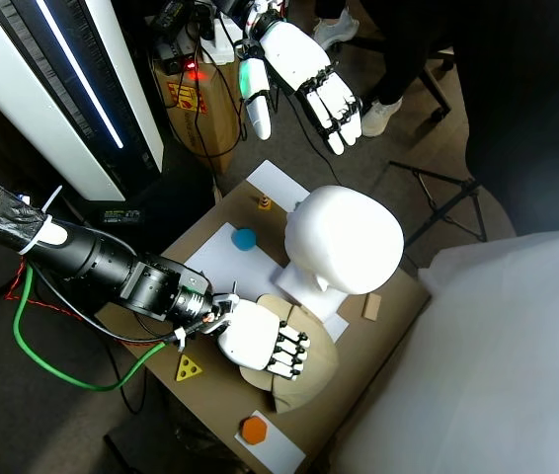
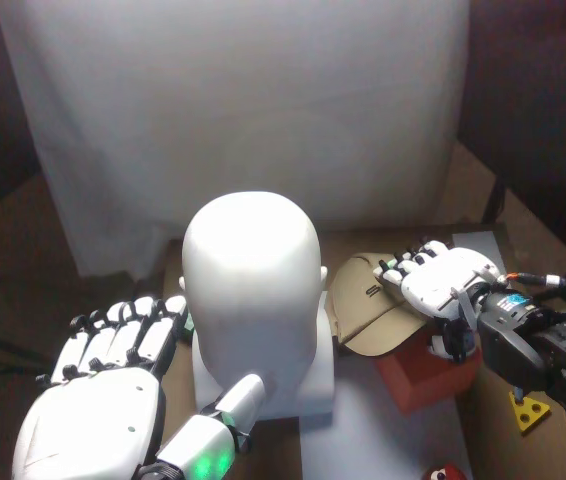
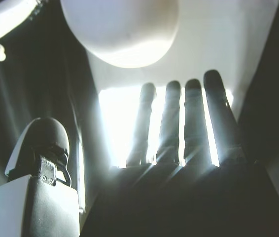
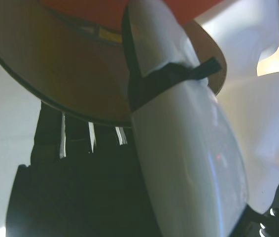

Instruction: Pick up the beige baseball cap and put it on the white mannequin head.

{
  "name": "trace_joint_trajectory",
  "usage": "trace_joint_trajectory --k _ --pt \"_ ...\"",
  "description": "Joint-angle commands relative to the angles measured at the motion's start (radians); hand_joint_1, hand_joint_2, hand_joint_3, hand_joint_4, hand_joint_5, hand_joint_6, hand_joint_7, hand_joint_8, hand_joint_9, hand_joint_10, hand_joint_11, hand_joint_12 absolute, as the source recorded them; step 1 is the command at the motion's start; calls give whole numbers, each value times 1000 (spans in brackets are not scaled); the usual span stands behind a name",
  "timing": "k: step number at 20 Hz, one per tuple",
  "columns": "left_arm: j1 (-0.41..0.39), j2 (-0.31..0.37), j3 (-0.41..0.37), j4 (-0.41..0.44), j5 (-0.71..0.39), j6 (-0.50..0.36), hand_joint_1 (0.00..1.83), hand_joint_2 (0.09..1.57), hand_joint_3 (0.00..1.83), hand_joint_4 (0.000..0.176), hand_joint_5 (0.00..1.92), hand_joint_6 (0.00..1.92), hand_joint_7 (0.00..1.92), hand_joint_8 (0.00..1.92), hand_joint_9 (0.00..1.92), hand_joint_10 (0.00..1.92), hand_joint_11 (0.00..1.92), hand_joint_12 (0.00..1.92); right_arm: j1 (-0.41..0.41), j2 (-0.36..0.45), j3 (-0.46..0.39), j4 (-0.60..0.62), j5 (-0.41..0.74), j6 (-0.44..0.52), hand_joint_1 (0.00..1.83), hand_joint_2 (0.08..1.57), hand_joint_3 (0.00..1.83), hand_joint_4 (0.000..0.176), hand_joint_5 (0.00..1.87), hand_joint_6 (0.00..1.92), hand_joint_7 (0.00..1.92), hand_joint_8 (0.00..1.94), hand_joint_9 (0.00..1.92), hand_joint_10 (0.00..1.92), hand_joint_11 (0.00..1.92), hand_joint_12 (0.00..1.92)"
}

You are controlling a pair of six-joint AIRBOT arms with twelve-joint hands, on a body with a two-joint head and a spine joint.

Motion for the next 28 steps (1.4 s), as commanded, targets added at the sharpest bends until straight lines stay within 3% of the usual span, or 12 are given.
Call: trace_joint_trajectory --k 1,13,14,15,16,18,23,28 --pt "-1 -2 -2 68 -104 -10 0 1143 1 57 153 0 112 1 77 1 0 491 4 4 8 -3 91 4 1220 1089 2 0 122 4 143 1 157 1 0 550" --pt "6 -1 -4 62 -114 -57 0 1142 0 57 153 0 115 1 88 4 0 489 15 -2 25 -11 99 7 1214 1112 6 0 211 13 266 11 246 14 0 630" --pt "9 0 -6 62 -114 -59 0 1143 1 57 154 1 116 2 94 6 0 490 16 -3 27 -11 101 7 1235 1158 10 0 570 69 638 58 637 99 299 1006" --pt "11 0 -8 62 -115 -59 0 1143 1 56 155 1 122 4 102 8 0 488 16 -3 28 -11 102 7 1432 1167 0 0 713 819 798 894 844 994 673 1551" --pt "15 0 -10 59 -120 -59 0 1143 1 56 155 1 122 4 103 8 0 487 17 -4 28 -11 104 7 1379 1159 0 0 808 984 854 1101 880 1315 816 1533" --pt "19 0 -12 58 -123 -63 0 1141 0 56 155 1 122 3 104 8 0 484 18 -5 28 -11 107 8 1368 1147 0 0 863 1016 888 1090 906 1369 894 1516" --pt "22 2 -10 58 -123 -67 0 1140 0 56 155 0 131 5 110 8 0 482 21 -8 28 -12 132 20 1369 1141 0 0 862 1030 909 1060 914 1336 874 1468" --pt "32 6 -12 58 -123 -93 0 1143 1 57 155 0 132 4 110 6 0 487 29 2 28 -61 256 17 1369 1140 0 0 867 1033 908 1053 918 1329 841 1443"
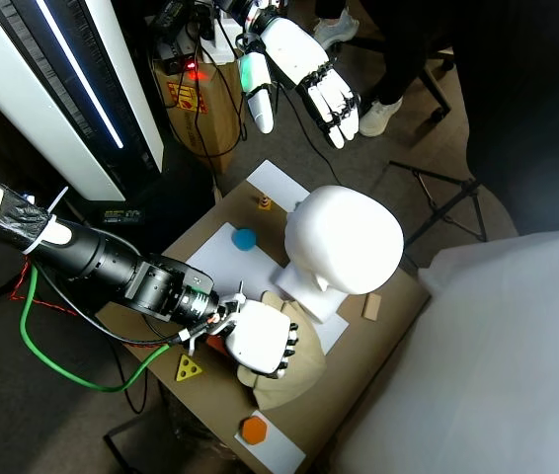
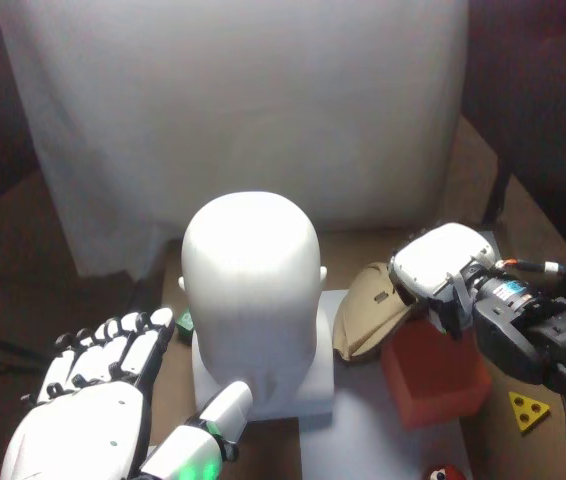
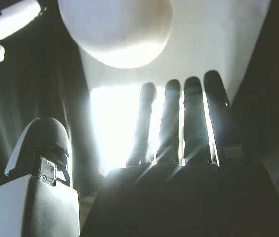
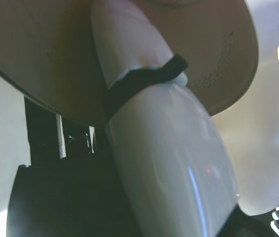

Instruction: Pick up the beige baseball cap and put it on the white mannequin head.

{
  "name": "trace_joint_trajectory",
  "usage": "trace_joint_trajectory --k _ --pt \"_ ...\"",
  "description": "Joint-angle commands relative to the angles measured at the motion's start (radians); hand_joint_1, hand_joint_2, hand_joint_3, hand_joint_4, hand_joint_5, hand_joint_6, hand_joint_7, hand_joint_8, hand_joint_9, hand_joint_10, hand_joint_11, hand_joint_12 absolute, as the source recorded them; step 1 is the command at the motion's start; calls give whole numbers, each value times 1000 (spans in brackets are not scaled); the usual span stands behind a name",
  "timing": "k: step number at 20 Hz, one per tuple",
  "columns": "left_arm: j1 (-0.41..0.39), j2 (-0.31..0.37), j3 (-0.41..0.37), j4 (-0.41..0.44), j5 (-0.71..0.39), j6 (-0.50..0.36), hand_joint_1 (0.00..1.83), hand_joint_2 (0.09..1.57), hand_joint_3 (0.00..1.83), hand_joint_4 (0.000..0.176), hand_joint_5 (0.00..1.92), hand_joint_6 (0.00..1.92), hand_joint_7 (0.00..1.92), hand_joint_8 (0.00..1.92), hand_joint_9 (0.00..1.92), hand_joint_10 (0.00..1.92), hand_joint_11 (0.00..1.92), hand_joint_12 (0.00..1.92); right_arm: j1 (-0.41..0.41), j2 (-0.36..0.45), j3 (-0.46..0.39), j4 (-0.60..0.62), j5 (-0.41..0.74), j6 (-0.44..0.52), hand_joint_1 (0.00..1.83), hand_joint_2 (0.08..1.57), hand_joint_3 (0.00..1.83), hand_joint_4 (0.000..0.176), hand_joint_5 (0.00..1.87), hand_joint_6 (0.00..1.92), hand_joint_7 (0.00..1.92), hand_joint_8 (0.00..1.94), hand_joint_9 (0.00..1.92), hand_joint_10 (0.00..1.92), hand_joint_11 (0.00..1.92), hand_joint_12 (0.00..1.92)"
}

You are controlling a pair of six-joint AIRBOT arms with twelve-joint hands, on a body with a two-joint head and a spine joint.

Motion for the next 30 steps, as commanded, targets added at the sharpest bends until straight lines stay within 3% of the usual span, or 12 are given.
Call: trace_joint_trajectory --k 1,4,13,21,26,30 --pt "-1 6 0 73 -100 -10 0 1143 1 57 155 0 132 4 111 6 0 487 21 19 6 -4 163 0 1369 1139 0 0 867 1034 908 1053 918 1328 839 1441" --pt "4 8 -2 79 -100 -10 0 1144 1 56 155 0 132 3 111 5 0 489 68 47 6 -34 234 0 1369 1139 0 0 867 1034 907 1053 918 1328 840 1440" --pt "31 23 -32 120 -100 -16 0 1144 0 56 155 0 132 1 103 0 0 470 245 87 -1 -120 223 -30 1367 1148 1 0 828 1087 889 1094 920 1319 839 1441" --pt "97 61 -103 163 -100 19 0 1144 0 56 156 0 133 0 97 1 0 480 350 165 -206 -202 355 -145 1368 1146 0 0 839 1072 884 1099 923 1319 838 1432" --pt "109 52 -142 87 -100 100 0 1142 0 56 155 0 130 1 97 0 0 443 406 131 -229 -202 396 -208 1367 1149 0 0 834 1069 881 1104 920 1329 850 1438" --pt "116 51 -157 72 -100 99 0 1142 0 52 155 0 130 1 97 0 0 440 417 117 -289 -190 435 -266 1367 1148 0 0 841 1074 879 1100 920 1327 844 1429"
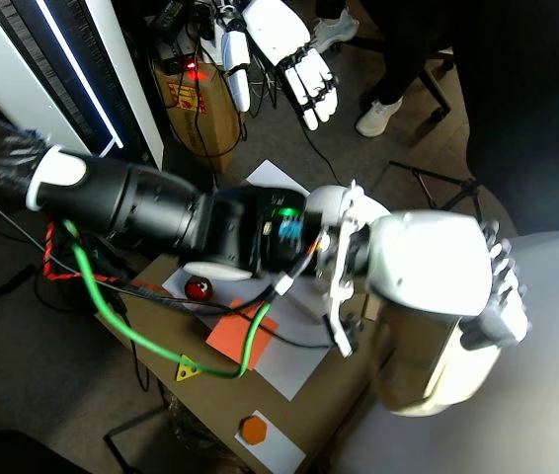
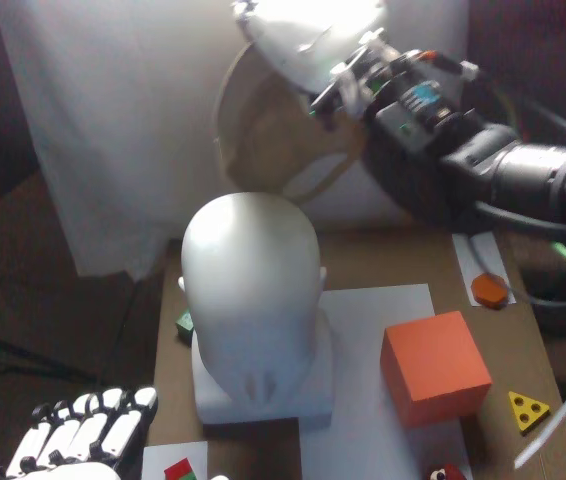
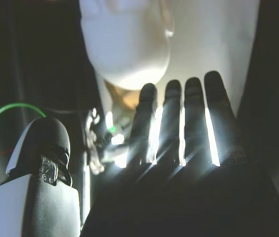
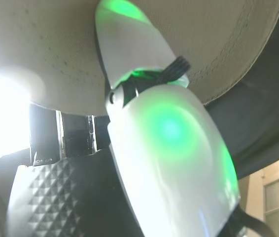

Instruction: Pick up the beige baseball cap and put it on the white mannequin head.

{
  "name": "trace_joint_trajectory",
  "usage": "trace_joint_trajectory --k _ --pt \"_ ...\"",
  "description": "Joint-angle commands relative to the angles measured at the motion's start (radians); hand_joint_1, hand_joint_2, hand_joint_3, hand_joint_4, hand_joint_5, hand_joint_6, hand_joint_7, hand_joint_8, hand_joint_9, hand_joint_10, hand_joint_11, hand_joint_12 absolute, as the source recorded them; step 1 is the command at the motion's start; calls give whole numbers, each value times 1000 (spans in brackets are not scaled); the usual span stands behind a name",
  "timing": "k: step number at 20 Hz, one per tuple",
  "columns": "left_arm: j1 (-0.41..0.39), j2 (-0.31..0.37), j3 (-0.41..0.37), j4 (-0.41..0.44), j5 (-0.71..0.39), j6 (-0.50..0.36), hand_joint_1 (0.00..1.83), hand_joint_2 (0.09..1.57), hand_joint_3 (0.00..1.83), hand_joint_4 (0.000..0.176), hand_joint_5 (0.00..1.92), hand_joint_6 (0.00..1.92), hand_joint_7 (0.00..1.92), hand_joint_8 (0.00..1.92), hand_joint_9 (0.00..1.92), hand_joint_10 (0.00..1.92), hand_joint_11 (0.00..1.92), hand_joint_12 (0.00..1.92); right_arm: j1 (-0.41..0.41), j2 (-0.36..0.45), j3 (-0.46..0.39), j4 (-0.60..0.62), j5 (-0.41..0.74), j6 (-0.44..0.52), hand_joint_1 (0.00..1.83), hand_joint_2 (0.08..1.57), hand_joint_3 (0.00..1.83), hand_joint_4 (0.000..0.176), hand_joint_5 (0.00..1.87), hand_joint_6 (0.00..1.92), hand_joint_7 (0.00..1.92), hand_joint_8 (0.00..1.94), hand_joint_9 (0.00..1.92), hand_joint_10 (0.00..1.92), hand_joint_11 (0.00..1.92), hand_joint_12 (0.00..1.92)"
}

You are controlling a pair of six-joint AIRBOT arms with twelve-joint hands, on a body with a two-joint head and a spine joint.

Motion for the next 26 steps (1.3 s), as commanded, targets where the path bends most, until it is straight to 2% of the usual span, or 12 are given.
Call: trace_joint_trajectory --k 1,2,8,10,13,20,26 --pt "0 -4 -6 74 -94 -6 0 1142 0 51 155 0 131 1 98 1 0 439 10 9 -25 -11 155 -25 1368 1147 0 0 844 1080 875 1095 928 1320 846 1424" --pt "2 -4 -7 81 -94 -6 0 1142 0 51 155 0 131 1 98 1 0 439 7 18 -52 -7 158 -42 1368 1147 0 0 844 1080 875 1095 928 1320 846 1424" --pt "33 1 -21 107 -94 -12 0 1143 0 49 159 2 139 3 98 0 0 442 -66 146 -378 50 267 -194 1367 1149 0 0 826 1085 878 1096 933 1316 859 1416" --pt "40 4 -20 114 -94 -14 0 1145 1 49 162 3 140 3 98 1 0 444 -110 161 -447 50 321 -321 1368 1149 0 0 826 1085 875 1101 934 1316 863 1416" --pt "46 6 -18 117 -94 -20 0 1145 1 49 162 2 140 3 98 0 0 445 -163 185 -533 24 372 -364 1366 1153 1 0 818 1090 861 1122 933 1320 861 1410" --pt "65 8 -20 127 -94 -24 0 1149 2 46 165 2 140 2 97 0 0 445 -264 195 -646 -6 409 -489 1366 1153 0 0 820 1083 856 1131 933 1322 852 1408" --pt "58 11 -6 124 -91 -57 0 1155 2 46 167 1 142 1 100 1 0 481 -317 186 -681 31 387 -469 1367 1151 0 0 811 1087 870 1116 942 1308 867 1407"
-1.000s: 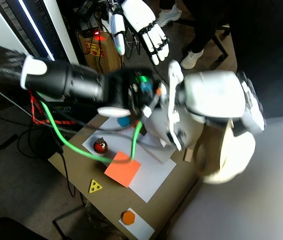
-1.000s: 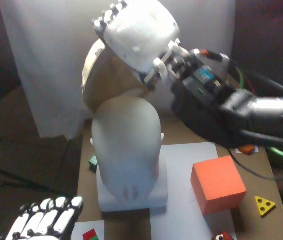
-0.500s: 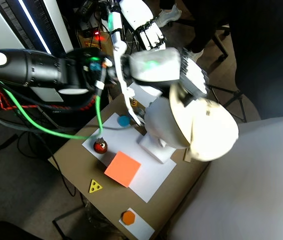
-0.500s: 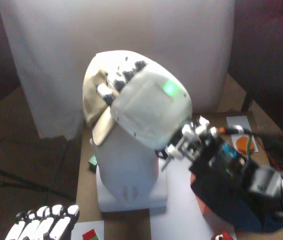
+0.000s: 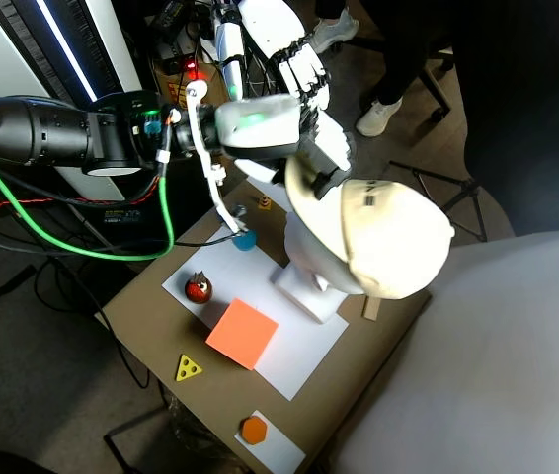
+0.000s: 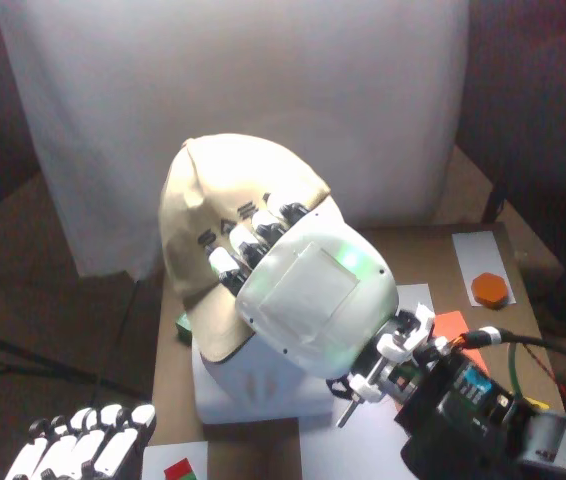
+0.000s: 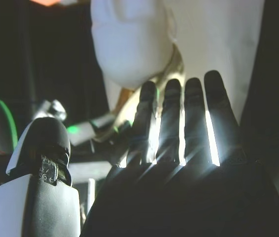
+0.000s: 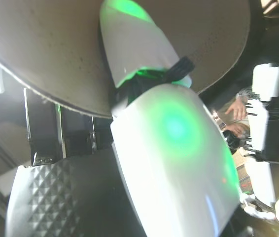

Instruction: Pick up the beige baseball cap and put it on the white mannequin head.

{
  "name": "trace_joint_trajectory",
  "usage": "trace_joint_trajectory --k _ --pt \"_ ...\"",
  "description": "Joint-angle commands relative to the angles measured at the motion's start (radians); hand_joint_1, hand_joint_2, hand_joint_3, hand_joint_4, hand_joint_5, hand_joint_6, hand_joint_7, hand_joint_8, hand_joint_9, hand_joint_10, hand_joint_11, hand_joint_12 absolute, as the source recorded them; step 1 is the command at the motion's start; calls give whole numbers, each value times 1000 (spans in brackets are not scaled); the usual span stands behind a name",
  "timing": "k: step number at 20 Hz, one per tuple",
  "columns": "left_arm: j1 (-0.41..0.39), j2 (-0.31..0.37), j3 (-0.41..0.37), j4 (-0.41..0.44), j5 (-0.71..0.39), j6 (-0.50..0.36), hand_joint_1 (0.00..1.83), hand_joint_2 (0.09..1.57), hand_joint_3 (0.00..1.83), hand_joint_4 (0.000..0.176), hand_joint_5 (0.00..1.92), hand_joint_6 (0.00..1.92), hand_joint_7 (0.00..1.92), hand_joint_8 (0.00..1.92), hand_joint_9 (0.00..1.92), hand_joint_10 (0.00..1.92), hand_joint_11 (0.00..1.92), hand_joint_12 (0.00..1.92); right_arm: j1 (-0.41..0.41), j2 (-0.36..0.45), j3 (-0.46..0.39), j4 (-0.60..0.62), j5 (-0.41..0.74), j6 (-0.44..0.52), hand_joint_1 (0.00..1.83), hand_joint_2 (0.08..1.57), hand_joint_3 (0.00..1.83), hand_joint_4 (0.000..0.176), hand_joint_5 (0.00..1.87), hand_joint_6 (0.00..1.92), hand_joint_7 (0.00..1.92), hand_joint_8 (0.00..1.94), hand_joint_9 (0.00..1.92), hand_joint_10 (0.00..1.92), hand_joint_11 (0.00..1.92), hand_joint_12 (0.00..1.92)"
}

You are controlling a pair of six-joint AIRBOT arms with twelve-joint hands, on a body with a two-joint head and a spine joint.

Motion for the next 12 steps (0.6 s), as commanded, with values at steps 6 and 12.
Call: trace_joint_trajectory --k 6,12 --pt "8 2 -2 70 -91 -8 0 1154 1 46 175 4 142 1 100 1 0 478 -29 -29 -45 94 122 17 1369 1145 0 0 837 1049 877 1097 951 1297 874 1393" --pt "4 -6 3 39 -90 -19 0 1151 0 46 176 2 141 0 100 0 0 461 -70 -32 -54 156 137 68 1368 1147 1 0 822 1066 869 1105 952 1298 871 1392"
